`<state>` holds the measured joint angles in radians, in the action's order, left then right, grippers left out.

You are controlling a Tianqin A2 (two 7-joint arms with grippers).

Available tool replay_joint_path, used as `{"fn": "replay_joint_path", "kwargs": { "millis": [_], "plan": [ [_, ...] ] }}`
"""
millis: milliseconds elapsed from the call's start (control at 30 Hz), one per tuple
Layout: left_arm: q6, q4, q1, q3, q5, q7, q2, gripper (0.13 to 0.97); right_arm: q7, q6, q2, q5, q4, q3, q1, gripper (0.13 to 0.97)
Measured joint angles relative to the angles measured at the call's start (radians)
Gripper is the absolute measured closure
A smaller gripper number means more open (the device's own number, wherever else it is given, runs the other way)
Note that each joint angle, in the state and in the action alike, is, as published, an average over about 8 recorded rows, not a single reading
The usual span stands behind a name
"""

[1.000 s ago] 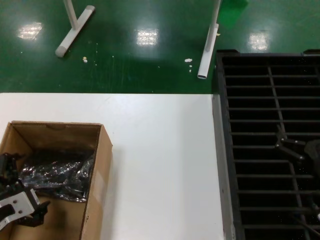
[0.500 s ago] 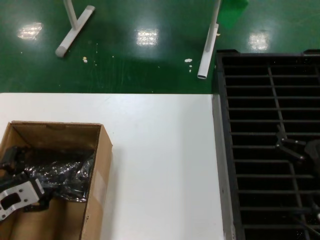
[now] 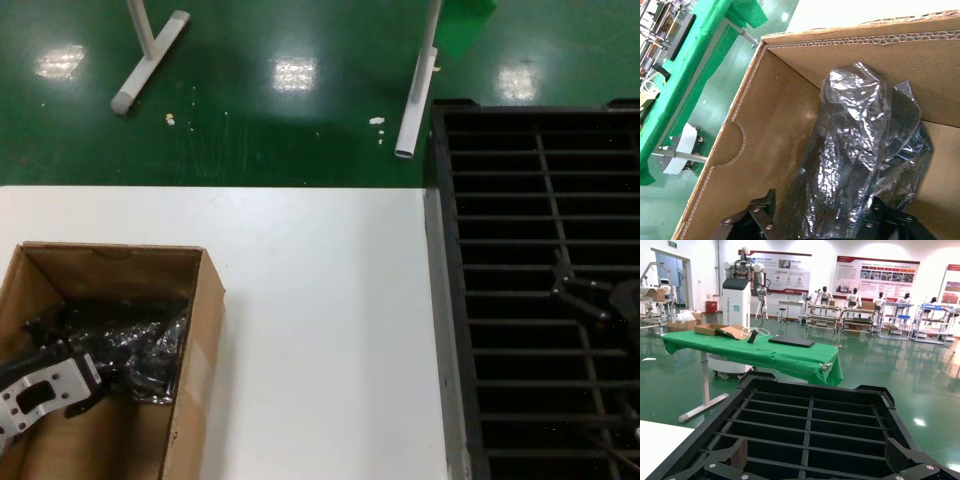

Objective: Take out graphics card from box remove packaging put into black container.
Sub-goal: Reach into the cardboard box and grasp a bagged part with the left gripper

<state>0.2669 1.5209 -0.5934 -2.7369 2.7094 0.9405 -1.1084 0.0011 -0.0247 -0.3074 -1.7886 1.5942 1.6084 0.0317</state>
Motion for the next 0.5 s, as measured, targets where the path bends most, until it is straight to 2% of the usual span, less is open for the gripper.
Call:
{"fn": "replay_joint_path", "kwargs": {
  "millis": [67, 333, 367, 500],
  "plan": [
    [-0.001, -0.002, 0.003, 0.001, -0.012, -0.010, 0.001, 0.430, 0.000, 0.000, 0.000, 0.000, 0.000, 0.000, 0.000, 0.129],
    [-0.010, 0.013, 0.021, 0.005, -0.054, -0.046, -0.018, 0.656, 0.000, 0.000, 0.000, 0.000, 0.000, 0.000, 0.000, 0.129],
    [-0.012, 0.016, 0.024, 0.005, -0.059, -0.051, -0.021, 0.656, 0.000, 0.000, 0.000, 0.000, 0.000, 0.000, 0.000, 0.129],
    [-0.016, 0.024, 0.036, 0.008, -0.074, -0.071, -0.032, 0.742, 0.000, 0.000, 0.000, 0.000, 0.000, 0.000, 0.000, 0.129]
  ]
}}
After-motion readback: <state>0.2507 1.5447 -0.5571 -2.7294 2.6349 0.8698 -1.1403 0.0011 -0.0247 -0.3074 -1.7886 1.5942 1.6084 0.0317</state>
